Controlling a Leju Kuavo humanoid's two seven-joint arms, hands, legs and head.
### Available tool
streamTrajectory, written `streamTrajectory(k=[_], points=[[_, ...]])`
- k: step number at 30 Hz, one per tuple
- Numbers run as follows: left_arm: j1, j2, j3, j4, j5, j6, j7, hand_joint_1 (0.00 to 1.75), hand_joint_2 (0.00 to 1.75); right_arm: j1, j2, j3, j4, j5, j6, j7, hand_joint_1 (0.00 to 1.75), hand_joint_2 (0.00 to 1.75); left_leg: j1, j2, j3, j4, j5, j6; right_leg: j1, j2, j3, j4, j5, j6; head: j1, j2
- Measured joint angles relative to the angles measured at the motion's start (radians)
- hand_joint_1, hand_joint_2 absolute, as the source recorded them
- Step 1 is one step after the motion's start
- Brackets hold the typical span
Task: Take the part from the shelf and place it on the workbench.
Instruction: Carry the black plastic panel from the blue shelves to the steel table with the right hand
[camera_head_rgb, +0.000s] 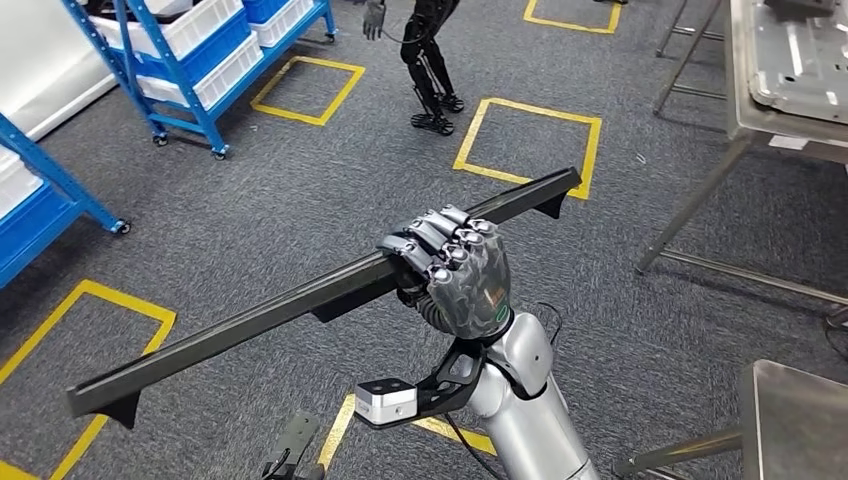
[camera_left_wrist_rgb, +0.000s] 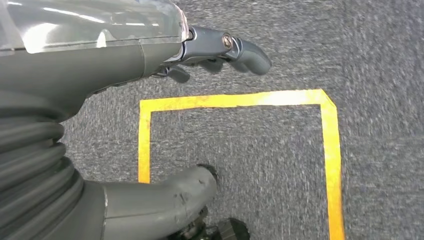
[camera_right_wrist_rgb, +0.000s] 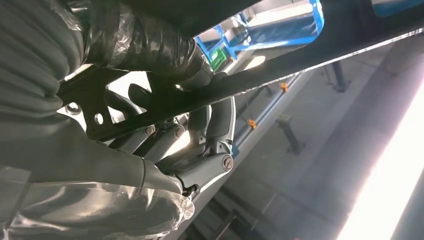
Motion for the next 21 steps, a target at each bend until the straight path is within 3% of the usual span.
streamTrajectory(k=[2, 4, 5, 6, 7, 8, 9, 11, 13, 15, 16, 17, 19, 21], points=[[-0.003, -0.002, -0.001, 0.000, -0.002, 0.000, 0.000, 0.00, 1.75, -0.006, 0.000, 0.005, 0.000, 0.000, 0.000, 0.007, 1.75, 1.75, 0.005, -0.035, -0.015, 0.042, -0.036, -0.008, -0.005, 0.018, -0.001, -0.003, 0.005, -0.010, 0.000, 0.000], [-0.003, -0.002, -0.001, 0.000, -0.002, -0.001, 0.000, 0.00, 1.75, -0.011, 0.000, 0.010, 0.000, 0.000, 0.000, 0.017, 1.75, 1.75, 0.007, -0.082, -0.065, 0.161, -0.104, -0.011, -0.004, 0.039, -0.003, -0.004, 0.009, -0.017, 0.000, 0.000], [-0.002, -0.002, -0.001, 0.000, -0.002, -0.001, 0.000, 0.00, 1.75, -0.012, -0.001, 0.012, 0.000, 0.001, 0.000, 0.022, 1.75, 1.75, 0.007, -0.094, -0.096, 0.228, -0.130, -0.011, -0.002, 0.051, -0.004, -0.004, 0.011, -0.019, 0.000, 0.000], [-0.001, -0.002, -0.001, 0.000, -0.002, -0.001, 0.000, 0.00, 1.75, -0.012, -0.002, 0.013, 0.000, 0.001, 0.000, 0.025, 1.75, 1.75, 0.006, -0.100, -0.118, 0.274, -0.141, -0.009, 0.000, 0.064, -0.005, -0.004, 0.012, -0.020, 0.000, 0.000], [0.000, -0.002, -0.001, 0.000, -0.002, -0.001, 0.000, 0.00, 1.75, -0.013, -0.003, 0.014, 0.000, 0.001, 0.000, 0.028, 1.75, 1.75, 0.005, -0.103, -0.125, 0.283, -0.130, -0.005, 0.003, 0.077, -0.005, -0.004, 0.012, -0.021, 0.000, 0.000], [-0.001, -0.002, -0.001, 0.000, -0.001, -0.001, 0.000, 0.00, 1.75, -0.013, -0.004, 0.015, 0.000, 0.001, 0.000, 0.030, 1.75, 1.75, 0.004, -0.108, -0.113, 0.254, -0.102, 0.001, 0.004, 0.091, -0.004, -0.004, 0.013, -0.021, 0.000, 0.000], [-0.002, -0.001, -0.002, 0.000, -0.001, -0.001, 0.000, 0.00, 1.75, -0.014, -0.005, 0.016, 0.000, 0.001, 0.000, 0.032, 1.75, 1.75, 0.002, -0.121, -0.086, 0.190, -0.061, 0.008, 0.005, 0.104, -0.002, -0.004, 0.014, -0.020, 0.000, 0.000], [-0.004, 0.000, -0.003, 0.000, -0.001, -0.002, -0.001, 0.00, 1.75, -0.018, -0.006, 0.018, -0.001, 0.001, 0.000, 0.038, 1.75, 1.75, 0.001, -0.178, -0.029, 0.061, -0.004, 0.022, 0.003, 0.129, -0.003, -0.004, 0.018, -0.015, 0.000, 0.000], [-0.005, 0.001, -0.003, 0.000, 0.000, -0.002, -0.002, 0.00, 1.75, -0.021, -0.008, 0.019, -0.002, 0.002, 0.000, 0.042, 1.75, 1.75, -0.002, -0.211, -0.008, 0.011, 0.006, 0.029, -0.004, 0.150, -0.011, -0.005, 0.025, -0.004, 0.000, 0.000], [-0.008, 0.000, -0.005, 0.000, 0.002, -0.002, -0.003, 0.00, 1.75, -0.022, -0.012, 0.020, -0.004, 0.003, 0.000, 0.045, 1.75, 1.75, -0.001, -0.189, -0.003, -0.006, 0.011, 0.035, -0.007, 0.170, -0.018, -0.010, 0.033, 0.010, 0.000, 0.000], [-0.010, -0.001, -0.006, 0.000, 0.003, -0.003, -0.003, 0.00, 1.75, -0.023, -0.014, 0.020, -0.006, 0.003, 0.000, 0.046, 1.75, 1.75, 0.000, -0.175, 0.001, -0.019, 0.017, 0.039, -0.004, 0.159, -0.023, -0.007, 0.029, 0.015, 0.000, 0.000], [-0.012, -0.002, -0.006, 0.000, 0.005, -0.004, -0.004, 0.00, 1.75, -0.025, -0.017, 0.020, -0.008, 0.003, 0.000, 0.047, 1.75, 1.75, 0.002, -0.160, 0.005, -0.033, 0.025, 0.044, 0.000, 0.136, -0.033, 0.012, 0.013, 0.019, 0.000, 0.000], [-0.013, -0.002, -0.006, 0.000, 0.012, -0.010, -0.004, 0.00, 1.75, -0.029, -0.021, 0.022, -0.011, 0.004, 0.000, 0.050, 1.75, 1.75, -0.001, -0.129, 0.007, -0.047, 0.035, 0.050, 0.005, 0.071, -0.075, 0.105, -0.046, 0.020, 0.001, 0.000], [-0.010, -0.002, -0.005, 0.000, 0.022, -0.020, -0.003, 0.00, 1.75, -0.028, -0.026, 0.023, -0.011, 0.004, 0.000, 0.054, 1.75, 1.75, -0.004, -0.098, 0.002, -0.044, 0.034, 0.052, 0.003, 0.044, -0.123, 0.216, -0.096, 0.024, 0.001, 0.000]])
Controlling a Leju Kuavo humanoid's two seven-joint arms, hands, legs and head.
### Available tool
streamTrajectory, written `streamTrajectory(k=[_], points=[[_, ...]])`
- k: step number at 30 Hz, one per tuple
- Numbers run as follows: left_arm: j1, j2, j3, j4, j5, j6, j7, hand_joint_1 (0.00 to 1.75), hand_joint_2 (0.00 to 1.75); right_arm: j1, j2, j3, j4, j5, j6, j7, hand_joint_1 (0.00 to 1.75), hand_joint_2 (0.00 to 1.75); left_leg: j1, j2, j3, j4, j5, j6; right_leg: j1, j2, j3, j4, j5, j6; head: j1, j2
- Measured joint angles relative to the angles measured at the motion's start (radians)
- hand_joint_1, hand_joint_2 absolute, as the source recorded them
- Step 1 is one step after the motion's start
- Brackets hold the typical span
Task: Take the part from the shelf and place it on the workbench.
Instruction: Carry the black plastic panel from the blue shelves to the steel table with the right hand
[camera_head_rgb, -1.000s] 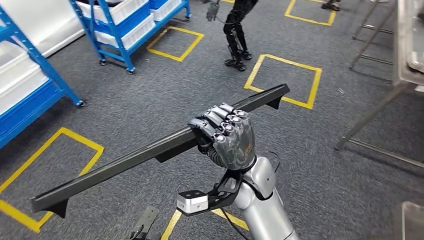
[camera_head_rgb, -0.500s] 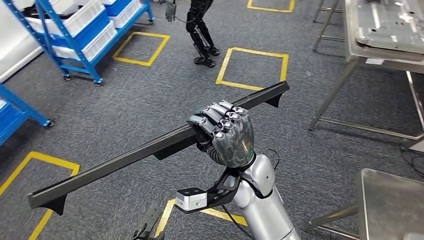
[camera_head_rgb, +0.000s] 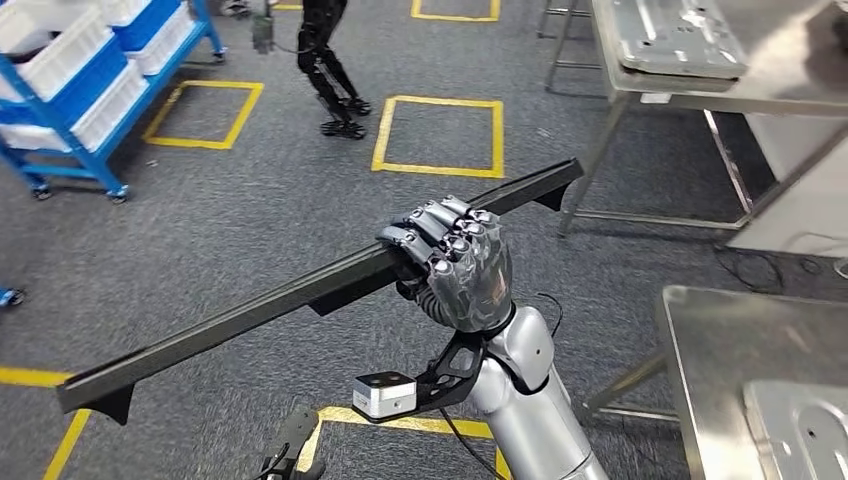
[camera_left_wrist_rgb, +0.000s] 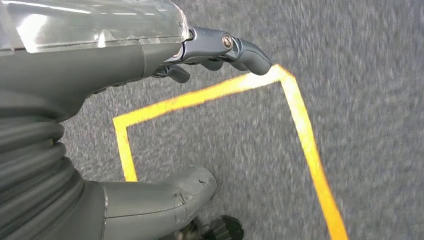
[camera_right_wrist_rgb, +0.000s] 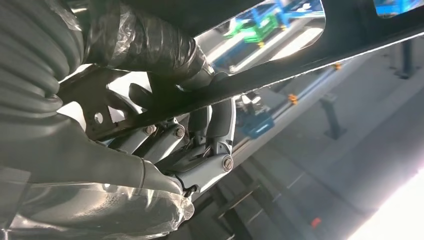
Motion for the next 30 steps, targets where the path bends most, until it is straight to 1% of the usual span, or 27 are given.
streamTrajectory(k=[1, 2, 3, 4, 5, 6, 7, 9, 10, 12, 13, 14, 15, 16, 17, 18, 19, 20, 21, 22, 23, 24, 25, 26, 27, 29, 30], points=[[0.001, 0.000, 0.001, 0.000, 0.005, -0.006, 0.001, 0.00, 1.75, 0.001, -0.003, 0.000, 0.000, 0.001, 0.000, 0.002, 1.75, 1.75, 0.000, 0.015, -0.003, 0.003, -0.001, 0.000, -0.002, -0.005, -0.006, 0.019, -0.001, 0.002, 0.000, 0.000], [0.002, 0.000, 0.001, 0.000, 0.010, -0.013, 0.002, 0.00, 1.75, 0.002, -0.006, 0.000, 0.000, 0.002, 0.000, 0.003, 1.75, 1.75, 0.000, 0.029, -0.005, 0.006, -0.003, -0.002, -0.004, -0.010, 0.006, 0.005, 0.014, 0.005, 0.000, 0.000], [0.001, 0.000, 0.002, 0.000, 0.015, -0.022, 0.003, 0.00, 1.75, 0.003, -0.008, 0.001, -0.001, 0.003, 0.000, 0.003, 1.75, 1.75, 0.000, 0.042, -0.006, 0.011, -0.005, -0.004, -0.005, -0.019, 0.038, -0.047, 0.042, 0.006, 0.000, 0.000], [0.001, 0.000, 0.003, 0.000, 0.019, -0.031, 0.003, 0.00, 1.75, 0.003, -0.010, 0.001, -0.003, 0.006, 0.000, 0.004, 1.75, 1.75, 0.000, 0.052, -0.007, 0.016, -0.009, -0.008, -0.004, -0.040, 0.078, -0.117, 0.066, 0.005, 0.000, 0.000], [0.000, 0.000, 0.005, 0.000, 0.024, -0.042, 0.004, 0.00, 1.75, 0.003, -0.011, 0.001, -0.006, 0.008, 0.000, 0.005, 1.75, 1.75, -0.002, 0.062, -0.008, 0.024, -0.014, -0.013, -0.001, -0.058, 0.111, -0.177, 0.085, 0.001, 0.000, 0.000], [0.000, 0.000, 0.007, 0.000, 0.027, -0.052, 0.005, 0.00, 1.75, 0.003, -0.012, 0.002, -0.008, 0.011, 0.000, 0.007, 1.75, 1.75, -0.004, 0.070, -0.009, 0.030, -0.018, -0.018, 0.002, -0.070, 0.133, -0.217, 0.094, -0.004, 0.000, 0.000], [0.000, 0.001, 0.009, 0.000, 0.031, -0.062, 0.007, 0.00, 1.75, 0.003, -0.013, 0.002, -0.010, 0.013, 0.000, 0.010, 1.75, 1.75, -0.006, 0.078, -0.010, 0.034, -0.021, -0.023, 0.006, -0.076, 0.141, -0.234, 0.094, -0.010, 0.000, 0.000], [0.001, 0.001, 0.014, 0.000, 0.038, -0.078, 0.011, 0.00, 1.75, 0.005, -0.014, 0.002, -0.013, 0.016, 0.000, 0.013, 1.75, 1.75, -0.006, 0.093, -0.008, 0.035, -0.024, -0.032, 0.008, -0.055, 0.139, -0.234, 0.097, -0.021, 0.000, 0.000], [0.001, 0.001, 0.016, 0.000, 0.040, -0.083, 0.014, 0.00, 1.75, 0.006, -0.014, 0.002, -0.016, 0.017, 0.000, 0.013, 1.75, 1.75, -0.004, 0.087, -0.008, 0.039, -0.030, -0.037, 0.006, -0.046, 0.138, -0.236, 0.100, -0.026, 0.000, 0.000], [0.002, 0.001, 0.019, 0.000, 0.041, -0.088, 0.016, 0.00, 1.75, 0.007, -0.015, 0.002, -0.021, 0.020, 0.000, 0.015, 1.75, 1.75, 0.001, 0.048, -0.027, 0.092, -0.072, -0.047, 0.000, -0.027, 0.138, -0.241, 0.107, -0.037, -0.001, 0.000], [0.004, 0.002, 0.020, 0.000, 0.041, -0.088, 0.015, 0.00, 1.75, 0.009, -0.015, 0.002, -0.022, 0.022, 0.000, 0.018, 1.75, 1.75, 0.004, 0.022, -0.050, 0.148, -0.106, -0.052, -0.002, -0.017, 0.137, -0.242, 0.109, -0.040, -0.001, 0.000], [0.007, 0.003, 0.021, 0.000, 0.041, -0.088, 0.014, 0.00, 1.75, 0.011, -0.015, 0.002, -0.023, 0.025, 0.000, 0.020, 1.75, 1.75, 0.005, 0.007, -0.080, 0.216, -0.141, -0.054, -0.002, -0.007, 0.135, -0.241, 0.110, -0.042, -0.001, 0.000], [0.011, 0.004, 0.022, 0.000, 0.041, -0.087, 0.013, 0.00, 1.75, 0.016, -0.016, 0.002, -0.023, 0.027, 0.000, 0.021, 1.75, 1.75, 0.006, 0.000, -0.107, 0.278, -0.164, -0.056, -0.001, 0.005, 0.134, -0.241, 0.111, -0.044, -0.001, 0.000], [0.014, 0.004, 0.023, 0.000, 0.041, -0.085, 0.012, 0.00, 1.75, 0.022, -0.017, 0.002, -0.023, 0.029, 0.000, 0.021, 1.75, 1.75, 0.006, -0.003, -0.123, 0.314, -0.170, -0.056, -0.001, 0.018, 0.133, -0.239, 0.112, -0.044, -0.001, 0.000], [0.016, 0.005, 0.023, 0.000, 0.042, -0.082, 0.011, 0.00, 1.75, 0.028, -0.018, 0.002, -0.023, 0.030, 0.000, 0.021, 1.75, 1.75, 0.007, -0.006, -0.121, 0.310, -0.155, -0.055, -0.001, 0.031, 0.133, -0.238, 0.112, -0.044, -0.001, 0.000], [0.017, 0.005, 0.024, 0.000, 0.042, -0.080, 0.011, 0.00, 1.75, 0.033, -0.019, 0.002, -0.024, 0.030, 0.000, 0.021, 1.75, 1.75, 0.007, -0.011, -0.101, 0.268, -0.123, -0.052, -0.001, 0.044, 0.133, -0.236, 0.112, -0.044, -0.001, 0.000], [0.018, 0.005, 0.024, 0.000, 0.043, -0.077, 0.011, 0.00, 1.75, 0.036, -0.020, 0.002, -0.025, 0.030, 0.000, 0.020, 1.75, 1.75, 0.008, -0.024, -0.069, 0.199, -0.085, -0.048, -0.001, 0.056, 0.133, -0.234, 0.112, -0.043, -0.001, 0.000], [0.017, 0.005, 0.025, 0.000, 0.044, -0.075, 0.011, 0.00, 1.75, 0.037, -0.020, 0.002, -0.027, 0.030, 0.000, 0.019, 1.75, 1.75, 0.010, -0.050, -0.038, 0.131, -0.057, -0.045, -0.001, 0.068, 0.131, -0.233, 0.114, -0.040, -0.001, 0.000], [0.017, 0.006, 0.026, 0.000, 0.046, -0.072, 0.011, 0.00, 1.75, 0.038, -0.020, 0.002, -0.029, 0.030, 0.000, 0.016, 1.75, 1.75, 0.011, -0.072, -0.014, 0.080, -0.041, -0.042, -0.002, 0.079, 0.127, -0.232, 0.116, -0.035, -0.001, 0.000], [0.017, 0.006, 0.027, 0.000, 0.051, -0.068, 0.010, 0.00, 1.75, 0.040, -0.020, 0.002, -0.031, 0.030, 0.000, 0.013, 1.75, 1.75, 0.010, -0.089, -0.002, 0.050, -0.036, -0.039, -0.003, 0.090, 0.123, -0.232, 0.119, -0.029, -0.001, 0.000], [0.017, 0.007, 0.030, 0.000, 0.061, -0.064, 0.007, 0.00, 1.75, 0.043, -0.021, 0.002, -0.033, 0.029, 0.000, 0.009, 1.75, 1.75, 0.009, -0.094, 0.001, 0.042, -0.038, -0.037, -0.006, 0.100, 0.119, -0.235, 0.124, -0.021, -0.001, 0.000], [0.017, 0.006, 0.034, 0.000, 0.074, -0.061, 0.003, 0.00, 1.75, 0.047, -0.021, 0.001, -0.037, 0.029, 0.000, 0.005, 1.75, 1.75, 0.008, -0.085, 0.002, 0.037, -0.035, -0.034, -0.008, 0.111, 0.116, -0.239, 0.129, -0.013, -0.001, 0.000], [0.016, 0.006, 0.040, 0.000, 0.092, -0.060, -0.003, 0.00, 1.75, 0.052, -0.022, 0.000, -0.041, 0.028, 0.000, 0.002, 1.75, 1.75, 0.009, -0.073, 0.004, 0.030, -0.030, -0.028, -0.009, 0.113, 0.114, -0.240, 0.130, -0.006, 0.000, 0.000], [0.013, 0.005, 0.049, 0.000, 0.113, -0.062, -0.011, 0.00, 1.75, 0.054, -0.023, -0.002, -0.045, 0.027, 0.000, -0.001, 1.75, 1.75, 0.011, -0.061, 0.006, 0.021, -0.023, -0.020, -0.006, 0.098, 0.107, -0.230, 0.121, -0.001, 0.000, 0.000], [0.011, 0.005, 0.060, 0.000, 0.133, -0.065, -0.020, 0.00, 1.75, 0.056, -0.024, -0.004, -0.049, 0.026, 0.000, -0.002, 1.75, 1.75, 0.012, -0.046, 0.008, 0.012, -0.016, -0.012, -0.002, 0.074, 0.093, -0.201, 0.100, 0.002, 0.002, 0.000], [0.007, 0.005, 0.083, 0.000, 0.165, -0.070, -0.037, 0.00, 1.75, 0.057, -0.026, -0.005, -0.053, 0.025, 0.000, -0.001, 1.75, 1.75, 0.010, -0.019, 0.008, 0.004, -0.011, -0.002, 0.002, 0.016, 0.043, -0.090, 0.035, 0.003, 0.004, 0.000], [0.007, 0.006, 0.094, 0.000, 0.176, -0.071, -0.043, 0.00, 1.75, 0.059, -0.028, -0.005, -0.053, 0.024, 0.000, 0.000, 1.75, 1.75, 0.008, -0.004, 0.006, 0.005, -0.011, -0.001, 0.001, 0.004, 0.016, -0.028, 0.008, 0.004, 0.004, 0.000]])
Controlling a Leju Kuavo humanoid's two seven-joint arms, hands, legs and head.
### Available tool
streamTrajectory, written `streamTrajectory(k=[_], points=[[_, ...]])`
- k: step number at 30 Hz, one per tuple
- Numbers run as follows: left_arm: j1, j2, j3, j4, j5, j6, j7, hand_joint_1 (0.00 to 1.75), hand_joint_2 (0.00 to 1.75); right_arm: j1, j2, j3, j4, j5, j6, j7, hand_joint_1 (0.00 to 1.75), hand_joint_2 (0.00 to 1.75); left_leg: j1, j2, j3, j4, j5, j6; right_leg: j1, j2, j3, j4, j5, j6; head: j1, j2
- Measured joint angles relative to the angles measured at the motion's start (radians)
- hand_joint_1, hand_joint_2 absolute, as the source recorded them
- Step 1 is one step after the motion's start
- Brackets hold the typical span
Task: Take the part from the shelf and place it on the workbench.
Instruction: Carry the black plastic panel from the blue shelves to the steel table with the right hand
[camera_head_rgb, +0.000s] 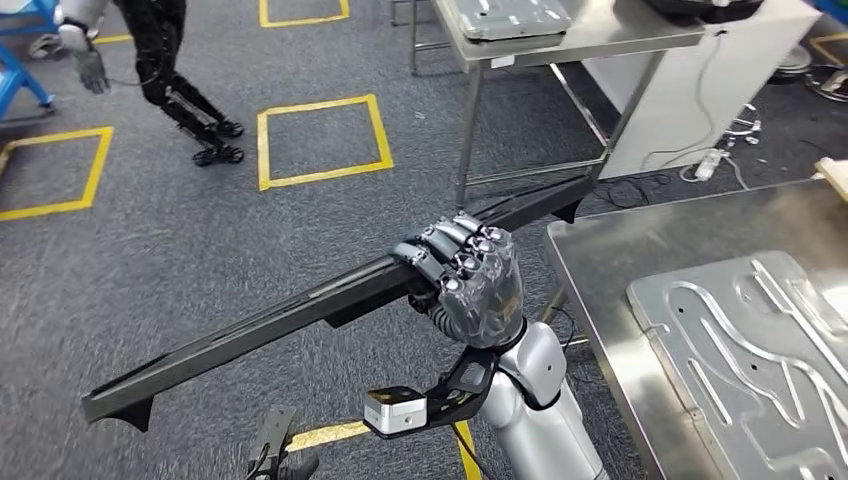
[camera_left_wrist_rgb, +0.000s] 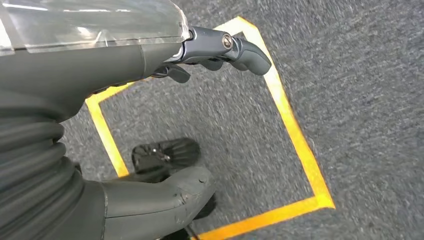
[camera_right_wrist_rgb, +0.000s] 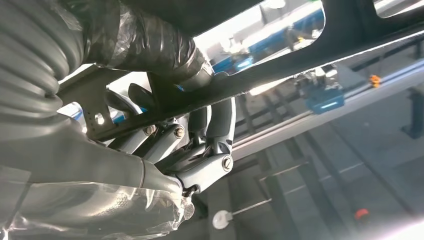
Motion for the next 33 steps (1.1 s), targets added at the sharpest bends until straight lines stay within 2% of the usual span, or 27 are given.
streamTrajectory(k=[1, 2, 3, 4, 6, 7, 8, 10, 12, 14, 15, 16, 17, 18, 20, 21, 23, 24, 26, 27, 28, 30, 32, 33], points=[[0.000, 0.000, 0.009, 0.000, 0.006, 0.000, -0.004, 0.00, 1.75, 0.002, -0.002, 0.000, 0.000, 0.000, 0.000, 0.001, 1.75, 1.75, -0.001, 0.014, -0.002, 0.001, 0.000, 0.000, -0.001, -0.006, -0.017, 0.040, -0.012, 0.001, 0.000, 0.000], [0.000, 0.001, 0.017, 0.000, 0.010, 0.000, -0.006, 0.00, 1.75, 0.004, -0.005, 0.000, 0.000, 0.000, 0.000, 0.002, 1.75, 1.75, -0.002, 0.028, -0.003, 0.002, -0.001, 0.000, -0.003, -0.011, -0.016, 0.046, -0.006, 0.002, 0.000, 0.000], [-0.001, 0.000, 0.022, 0.000, 0.011, 0.000, -0.008, 0.00, 1.75, 0.006, -0.007, 0.000, 0.000, 0.000, 0.000, 0.002, 1.75, 1.75, -0.002, 0.041, -0.003, 0.004, -0.002, -0.002, -0.003, -0.016, 0.006, 0.014, 0.017, 0.002, 0.000, 0.000], [-0.002, 0.000, 0.026, 0.000, 0.011, 0.000, -0.008, 0.00, 1.75, 0.006, -0.008, 0.000, -0.001, 0.000, 0.000, 0.002, 1.75, 1.75, -0.002, 0.052, -0.003, 0.007, -0.004, -0.004, -0.003, -0.028, 0.044, -0.051, 0.048, 0.001, 0.000, 0.000], [-0.006, 0.000, 0.032, 0.000, 0.011, -0.001, -0.010, 0.00, 1.75, 0.006, -0.009, 0.000, -0.005, 0.000, 0.000, 0.003, 1.75, 1.75, -0.006, 0.069, -0.003, 0.015, -0.011, -0.012, 0.005, -0.065, 0.114, -0.176, 0.088, -0.008, 0.000, 0.000], [-0.007, 0.000, 0.036, 0.000, 0.011, -0.001, -0.010, 0.00, 1.75, 0.005, -0.009, 0.000, -0.006, 0.000, 0.000, 0.003, 1.75, 1.75, -0.008, 0.077, -0.004, 0.019, -0.014, -0.017, 0.008, -0.075, 0.131, -0.208, 0.094, -0.014, 0.000, 0.000], [-0.008, 0.000, 0.039, 0.000, 0.011, -0.001, -0.010, 0.00, 1.75, 0.005, -0.009, 0.000, -0.007, 0.000, 0.000, 0.003, 1.75, 1.75, -0.011, 0.085, -0.003, 0.021, -0.016, -0.022, 0.012, -0.076, 0.133, -0.218, 0.092, -0.019, 0.000, 0.000], [-0.011, 0.000, 0.044, 0.000, 0.011, -0.001, -0.010, 0.00, 1.75, 0.006, -0.010, 0.000, -0.009, 0.000, 0.000, 0.003, 1.75, 1.75, -0.010, 0.094, -0.002, 0.023, -0.020, -0.032, 0.010, -0.054, 0.131, -0.221, 0.098, -0.028, 0.000, 0.000], [-0.013, 0.000, 0.047, 0.000, 0.013, -0.002, -0.013, 0.00, 1.75, 0.005, -0.010, 0.000, -0.012, 0.000, 0.000, 0.003, 1.75, 1.75, -0.005, 0.060, -0.012, 0.053, -0.048, -0.044, 0.004, -0.036, 0.131, -0.226, 0.104, -0.039, 0.000, 0.000], [-0.012, 0.000, 0.052, 0.000, 0.021, -0.008, -0.020, 0.00, 1.75, 0.004, -0.009, 0.000, -0.013, 0.000, 0.000, 0.003, 1.75, 1.75, 0.000, 0.014, -0.056, 0.161, -0.112, -0.052, 0.000, -0.018, 0.130, -0.227, 0.107, -0.045, -0.001, 0.000], [-0.010, 0.000, 0.054, 0.000, 0.026, -0.015, -0.025, 0.00, 1.75, 0.005, -0.009, 0.000, -0.013, -0.001, 0.000, 0.003, 1.75, 1.75, 0.000, 0.004, -0.087, 0.231, -0.143, -0.054, 0.000, -0.006, 0.128, -0.226, 0.109, -0.047, -0.001, 0.000], [-0.008, 0.000, 0.057, 0.000, 0.032, -0.023, -0.031, 0.00, 1.75, 0.006, -0.009, 0.000, -0.013, -0.002, 0.000, 0.002, 1.75, 1.75, 0.001, 0.001, -0.112, 0.285, -0.160, -0.055, 0.001, 0.006, 0.127, -0.225, 0.109, -0.048, -0.001, 0.000], [-0.006, 0.000, 0.059, 0.000, 0.037, -0.033, -0.038, 0.00, 1.75, 0.007, -0.009, 0.000, -0.013, -0.002, 0.000, 0.002, 1.75, 1.75, 0.001, -0.001, -0.122, 0.306, -0.156, -0.055, 0.001, 0.019, 0.125, -0.224, 0.110, -0.048, -0.001, 0.000], [-0.006, 0.000, 0.062, 0.000, 0.043, -0.043, -0.047, 0.00, 1.75, 0.007, -0.010, 0.000, -0.013, -0.003, 0.000, 0.002, 1.75, 1.75, 0.001, -0.002, -0.114, 0.288, -0.134, -0.054, 0.001, 0.032, 0.125, -0.222, 0.110, -0.047, 0.000, 0.000], [-0.006, 0.000, 0.066, 0.000, 0.050, -0.058, -0.066, 0.00, 1.75, 0.006, -0.011, -0.001, -0.013, -0.004, 0.000, 0.002, 1.75, 1.75, 0.001, -0.008, -0.075, 0.203, -0.076, -0.049, 0.000, 0.052, 0.124, -0.219, 0.111, -0.047, 0.000, 0.000], [-0.006, 0.000, 0.067, 0.000, 0.052, -0.062, -0.072, 0.00, 1.75, 0.006, -0.011, -0.001, -0.013, -0.004, 0.000, 0.002, 1.75, 1.75, 0.002, -0.010, -0.060, 0.172, -0.059, -0.048, 0.000, 0.057, 0.125, -0.218, 0.111, -0.046, 0.000, 0.000], [-0.006, 0.000, 0.068, 0.000, 0.053, -0.063, -0.077, 0.00, 1.75, 0.006, -0.011, -0.001, -0.013, -0.004, 0.000, 0.002, 1.75, 1.75, 0.002, -0.014, -0.049, 0.149, -0.047, -0.047, 0.000, 0.060, 0.124, -0.217, 0.111, -0.046, -0.001, 0.000], [-0.006, 0.000, 0.069, 0.000, 0.055, -0.065, -0.085, 0.00, 1.75, 0.004, -0.012, -0.001, -0.013, -0.004, 0.000, 0.002, 1.75, 1.75, 0.003, -0.034, -0.035, 0.116, -0.041, -0.044, 0.000, 0.069, 0.121, -0.216, 0.113, -0.042, 0.000, 0.000], [-0.004, -0.004, 0.072, 0.000, 0.062, -0.079, -0.102, 0.00, 1.75, -0.002, -0.017, -0.001, -0.013, -0.005, 0.000, 0.007, 1.75, 1.75, 0.004, -0.059, -0.008, 0.049, -0.025, -0.032, -0.003, 0.098, 0.108, -0.218, 0.124, -0.022, 0.000, 0.000], [-0.004, -0.007, 0.074, 0.000, 0.067, -0.086, -0.110, 0.00, 1.75, -0.006, -0.022, -0.002, -0.013, -0.006, 0.000, 0.011, 1.75, 1.75, 0.006, -0.065, 0.002, 0.019, -0.018, -0.023, -0.003, 0.097, 0.100, -0.216, 0.125, -0.011, 0.000, 0.000], [-0.004, -0.010, 0.074, 0.000, 0.070, -0.092, -0.112, 0.00, 1.75, -0.010, -0.029, -0.002, -0.013, -0.006, 0.000, 0.017, 1.75, 1.75, 0.007, -0.050, 0.001, 0.014, -0.012, -0.015, -0.002, 0.077, 0.091, -0.203, 0.114, -0.003, 0.002, 0.000], [-0.003, -0.013, 0.077, 0.000, 0.076, -0.097, -0.116, 0.00, 1.75, -0.018, -0.038, -0.003, -0.013, -0.006, 0.000, 0.027, 1.75, 1.75, 0.005, -0.023, 0.001, 0.007, -0.006, -0.003, -0.001, 0.018, 0.053, -0.116, 0.058, 0.005, 0.004, 0.000], [0.003, -0.014, 0.079, 0.000, 0.080, -0.100, -0.119, 0.00, 1.75, -0.022, -0.048, -0.003, -0.013, -0.006, 0.000, 0.037, 1.75, 1.75, 0.002, 0.005, -0.001, 0.009, -0.006, 0.001, -0.004, -0.005, 0.001, 0.004, 0.004, 0.012, 0.005, 0.000], [0.005, -0.014, 0.080, 0.000, 0.081, -0.103, -0.120, 0.00, 1.75, -0.022, -0.054, -0.003, -0.013, -0.006, 0.000, 0.040, 1.75, 1.75, 0.001, 0.019, -0.003, 0.011, -0.007, 0.001, -0.005, -0.009, -0.011, 0.033, 0.000, 0.014, 0.005, 0.000]])
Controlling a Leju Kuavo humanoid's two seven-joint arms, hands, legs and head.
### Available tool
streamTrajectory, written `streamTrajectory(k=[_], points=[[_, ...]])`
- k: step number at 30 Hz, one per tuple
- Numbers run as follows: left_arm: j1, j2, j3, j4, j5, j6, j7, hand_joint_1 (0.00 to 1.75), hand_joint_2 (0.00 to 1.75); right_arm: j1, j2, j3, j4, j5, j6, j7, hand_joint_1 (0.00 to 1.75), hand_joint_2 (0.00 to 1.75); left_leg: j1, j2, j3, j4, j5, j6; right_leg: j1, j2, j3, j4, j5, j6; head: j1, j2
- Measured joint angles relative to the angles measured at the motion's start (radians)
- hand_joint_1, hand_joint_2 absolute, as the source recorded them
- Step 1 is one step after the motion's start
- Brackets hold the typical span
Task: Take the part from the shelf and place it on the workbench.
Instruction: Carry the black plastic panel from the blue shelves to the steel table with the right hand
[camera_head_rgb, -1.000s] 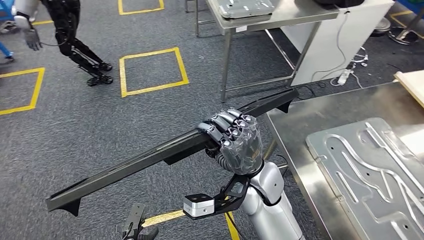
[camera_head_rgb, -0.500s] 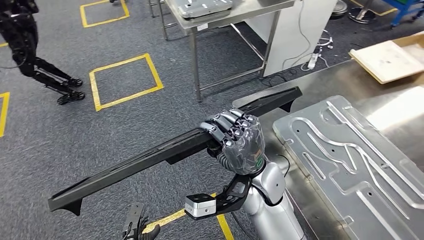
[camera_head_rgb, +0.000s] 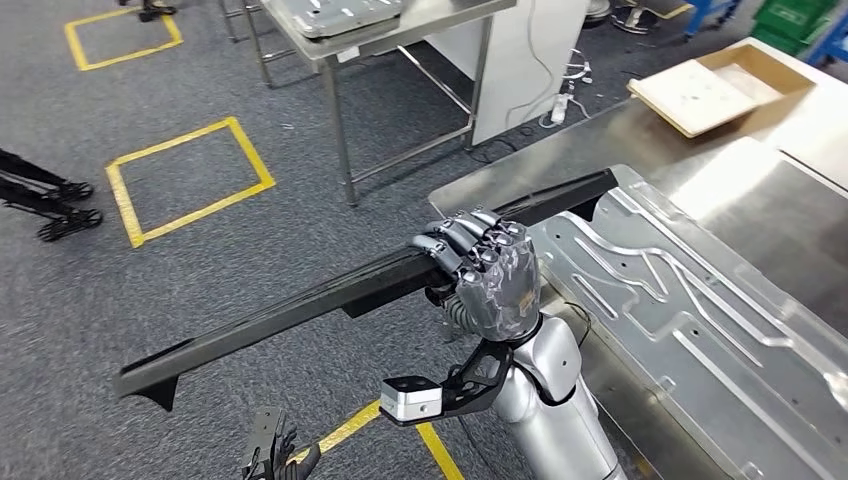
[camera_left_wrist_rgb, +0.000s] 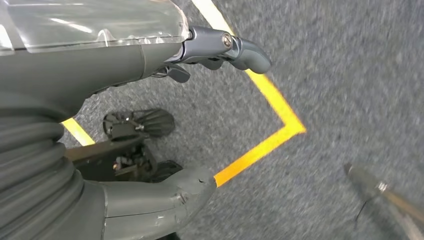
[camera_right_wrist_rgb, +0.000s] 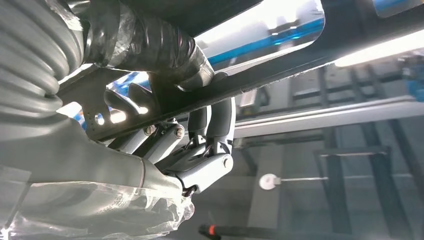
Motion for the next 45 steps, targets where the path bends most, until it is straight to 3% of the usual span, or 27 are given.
streamTrajectory(k=[1, 3, 5, 6, 8, 9, 11, 13, 14, 15, 16, 18, 20, 22, 24, 26, 28, 30, 31, 32, 35, 37, 39, 41, 43, 45], points=[[0.002, 0.000, 0.000, 0.000, 0.000, -0.003, -0.001, 0.00, 1.75, 0.000, -0.006, 0.000, 0.000, 0.001, 0.000, 0.003, 1.75, 1.75, 0.000, 0.013, -0.001, 0.003, -0.002, -0.001, -0.001, -0.004, 0.007, -0.007, 0.014, 0.001, 0.000, 0.000], [0.002, 0.000, 0.001, 0.000, -0.002, -0.014, -0.001, 0.00, 1.75, -0.001, -0.014, -0.002, -0.001, 0.004, 0.000, 0.003, 1.75, 1.75, -0.001, 0.036, -0.002, 0.010, -0.008, -0.005, 0.001, -0.027, 0.070, -0.119, 0.069, -0.001, 0.000, 0.000], [0.002, 0.000, 0.001, 0.000, -0.002, -0.031, -0.004, 0.00, 1.75, -0.004, -0.016, -0.008, -0.003, 0.005, 0.000, -0.001, 1.75, 1.75, -0.006, 0.053, -0.002, 0.018, -0.015, -0.013, 0.009, -0.059, 0.126, -0.222, 0.099, -0.014, 0.000, 0.000], [0.003, 0.001, 0.001, 0.000, -0.002, -0.040, -0.005, 0.00, 1.75, -0.006, -0.016, -0.012, -0.005, 0.005, 0.000, -0.002, 1.75, 1.75, -0.009, 0.061, -0.002, 0.020, -0.017, -0.018, 0.013, -0.066, 0.134, -0.242, 0.099, -0.021, 0.000, 0.000], [0.002, 0.003, 0.001, 0.000, 0.000, -0.055, -0.006, 0.00, 1.75, -0.010, -0.016, -0.019, -0.007, 0.005, 0.000, -0.002, 1.75, 1.75, -0.012, 0.077, 0.000, 0.019, -0.018, -0.027, 0.015, -0.049, 0.131, -0.245, 0.102, -0.032, 0.000, 0.000], [0.000, 0.005, 0.001, 0.000, 0.001, -0.060, -0.006, 0.00, 1.75, -0.013, -0.016, -0.022, -0.008, 0.005, 0.000, -0.003, 1.75, 1.75, -0.010, 0.075, 0.001, 0.023, -0.023, -0.032, 0.012, -0.040, 0.130, -0.248, 0.105, -0.037, -0.001, 0.000], [-0.004, 0.011, 0.001, 0.000, 0.002, -0.069, -0.006, 0.00, 1.75, -0.024, -0.015, -0.025, -0.008, 0.006, 0.000, -0.003, 1.75, 1.75, -0.005, 0.036, -0.016, 0.067, -0.058, -0.043, 0.005, -0.022, 0.130, -0.254, 0.112, -0.049, -0.001, 0.000], [-0.005, 0.020, 0.001, 0.000, 0.004, -0.075, -0.007, 0.00, 1.75, -0.035, -0.014, -0.025, -0.008, 0.007, 0.000, -0.003, 1.75, 1.75, -0.002, -0.009, -0.069, 0.187, -0.124, -0.051, 0.003, -0.003, 0.127, -0.255, 0.116, -0.056, -0.001, 0.000], [-0.003, 0.024, 0.001, 0.000, 0.006, -0.079, -0.007, 0.00, 1.75, -0.038, -0.013, -0.025, -0.007, 0.008, 0.000, -0.003, 1.75, 1.75, -0.001, -0.017, -0.099, 0.254, -0.151, -0.053, 0.003, 0.008, 0.126, -0.254, 0.117, -0.058, -0.001, 0.000], [-0.001, 0.028, 0.001, 0.000, 0.009, -0.083, -0.008, 0.00, 1.75, -0.039, -0.013, -0.025, -0.006, 0.008, 0.000, -0.003, 1.75, 1.75, -0.001, -0.020, -0.120, 0.300, -0.162, -0.055, 0.003, 0.021, 0.124, -0.253, 0.118, -0.059, -0.001, 0.000], [0.000, 0.030, 0.001, 0.000, 0.012, -0.086, -0.008, 0.00, 1.75, -0.039, -0.013, -0.025, -0.004, 0.008, 0.000, -0.004, 1.75, 1.75, -0.001, -0.022, -0.124, 0.307, -0.151, -0.055, 0.003, 0.033, 0.123, -0.251, 0.118, -0.058, -0.001, 0.000], [0.000, 0.036, 0.001, 0.000, 0.016, -0.091, -0.010, 0.00, 1.75, -0.042, -0.013, -0.025, -0.001, 0.008, 0.000, -0.004, 1.75, 1.75, 0.001, -0.034, -0.079, 0.209, -0.083, -0.052, 0.003, 0.058, 0.123, -0.246, 0.118, -0.057, -0.001, 0.000], [-0.001, 0.040, 0.001, 0.000, 0.018, -0.096, -0.012, 0.00, 1.75, -0.049, -0.012, -0.025, 0.000, 0.008, 0.000, -0.004, 1.75, 1.75, 0.005, -0.078, -0.022, 0.084, -0.034, -0.046, 0.004, 0.082, 0.117, -0.239, 0.120, -0.049, -0.001, 0.000], [0.000, 0.041, 0.002, 0.000, 0.020, -0.101, -0.017, 0.00, 1.75, -0.056, -0.011, -0.025, 0.002, 0.009, 0.000, -0.002, 1.75, 1.75, 0.005, -0.103, -0.005, 0.038, -0.029, -0.040, 0.003, 0.102, 0.106, -0.237, 0.126, -0.036, 0.000, 0.000], [0.002, 0.039, 0.002, 0.000, 0.022, -0.105, -0.023, 0.00, 1.75, -0.059, -0.011, -0.025, 0.004, 0.012, 0.000, 0.003, 1.75, 1.75, 0.007, -0.083, -0.005, 0.031, -0.021, -0.029, 0.002, 0.118, 0.099, -0.242, 0.134, -0.021, 0.000, 0.000], [0.001, 0.036, 0.002, 0.000, 0.023, -0.110, -0.031, 0.00, 1.75, -0.063, -0.012, -0.027, 0.007, 0.016, 0.000, 0.010, 1.75, 1.75, 0.011, -0.059, -0.005, 0.022, -0.011, -0.014, 0.006, 0.083, 0.084, -0.214, 0.113, -0.011, 0.001, 0.000], [0.003, 0.036, 0.002, 0.000, 0.024, -0.113, -0.040, 0.00, 1.75, -0.070, -0.013, -0.029, 0.013, 0.017, 0.000, 0.016, 1.75, 1.75, 0.009, -0.032, -0.006, 0.017, -0.007, -0.004, 0.008, 0.023, 0.039, -0.112, 0.052, -0.003, 0.003, 0.000], [0.009, 0.036, 0.002, 0.000, 0.028, -0.115, -0.045, 0.00, 1.75, -0.073, -0.015, -0.033, 0.020, 0.018, 0.000, 0.020, 1.75, 1.75, 0.005, -0.004, -0.008, 0.017, -0.007, -0.001, 0.005, 0.002, -0.010, 0.002, 0.004, 0.004, 0.003, 0.000], [0.011, 0.036, 0.002, 0.000, 0.029, -0.115, -0.046, 0.00, 1.75, -0.073, -0.016, -0.036, 0.024, 0.018, 0.000, 0.021, 1.75, 1.75, 0.005, 0.010, -0.009, 0.017, -0.008, -0.001, 0.003, -0.002, -0.015, 0.019, 0.004, 0.005, 0.003, 0.000], [0.011, 0.036, 0.002, 0.000, 0.030, -0.116, -0.047, 0.00, 1.75, -0.073, -0.018, -0.037, 0.027, 0.018, 0.000, 0.022, 1.75, 1.75, 0.004, 0.022, -0.008, 0.017, -0.008, -0.002, 0.002, -0.006, 0.000, 0.000, 0.021, 0.005, 0.003, 0.000], [0.010, 0.036, 0.002, 0.000, 0.031, -0.117, -0.052, 0.00, 1.75, -0.077, -0.020, -0.039, 0.031, 0.019, 0.000, 0.023, 1.75, 1.75, -0.001, 0.053, -0.003, 0.019, -0.014, -0.009, 0.012, -0.058, 0.107, -0.192, 0.096, -0.010, 0.003, 0.000], [0.010, 0.035, 0.001, 0.000, 0.032, -0.117, -0.058, 0.00, 1.75, -0.083, -0.021, -0.040, 0.033, 0.020, 0.000, 0.028, 1.75, 1.75, -0.007, 0.070, -0.001, 0.019, -0.017, -0.016, 0.022, -0.080, 0.134, -0.250, 0.105, -0.025, 0.003, 0.000], [0.009, 0.034, 0.000, 0.000, 0.033, -0.119, -0.060, 0.00, 1.75, -0.085, -0.025, -0.047, 0.037, 0.024, 0.000, 0.037, 1.75, 1.75, -0.010, 0.088, 0.002, 0.018, -0.020, -0.026, 0.023, -0.061, 0.132, -0.254, 0.108, -0.036, 0.003, 0.000], [0.009, 0.033, -0.002, 0.000, 0.033, -0.120, -0.060, 0.00, 1.75, -0.089, -0.029, -0.059, 0.044, 0.028, 0.000, 0.047, 1.75, 1.75, -0.007, 0.060, -0.005, 0.043, -0.044, -0.037, 0.015, -0.040, 0.134, -0.262, 0.115, -0.048, 0.003, 0.000], [0.012, 0.033, -0.004, 0.000, 0.033, -0.121, -0.059, 0.00, 1.75, -0.098, -0.033, -0.073, 0.055, 0.032, 0.000, 0.057, 1.75, 1.75, -0.001, 0.005, -0.046, 0.140, -0.102, -0.044, 0.009, -0.019, 0.134, -0.266, 0.119, -0.058, 0.003, 0.000], [0.018, 0.034, -0.008, 0.000, 0.033, -0.124, -0.056, 0.00, 1.75, -0.103, -0.040, -0.090, 0.074, 0.036, 0.000, 0.065, 1.75, 1.75, 0.000, -0.017, -0.109, 0.273, -0.155, -0.049, 0.008, 0.006, 0.131, -0.264, 0.120, -0.061, 0.003, 0.000]])
